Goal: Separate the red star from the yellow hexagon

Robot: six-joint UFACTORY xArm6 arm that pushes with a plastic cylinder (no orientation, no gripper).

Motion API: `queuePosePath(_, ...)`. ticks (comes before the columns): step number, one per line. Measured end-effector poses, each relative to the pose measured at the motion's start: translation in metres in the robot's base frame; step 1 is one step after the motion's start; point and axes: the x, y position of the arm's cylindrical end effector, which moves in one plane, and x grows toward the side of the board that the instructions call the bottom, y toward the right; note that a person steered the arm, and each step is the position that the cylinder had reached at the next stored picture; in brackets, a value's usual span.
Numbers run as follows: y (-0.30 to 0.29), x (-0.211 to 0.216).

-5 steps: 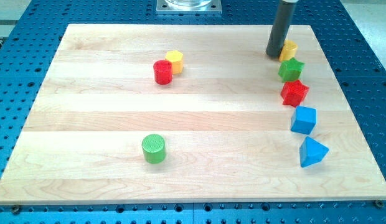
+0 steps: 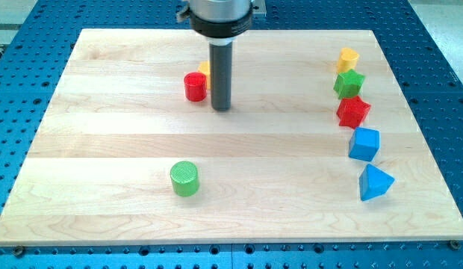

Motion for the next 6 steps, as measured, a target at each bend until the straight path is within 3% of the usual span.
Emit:
queuePosePath(2,-0.074,0.009)
queuePosePath(3,-0.05,-0.029)
queuePosePath(5,0.056,-0.085)
queuePosePath(6,0.051,-0.085)
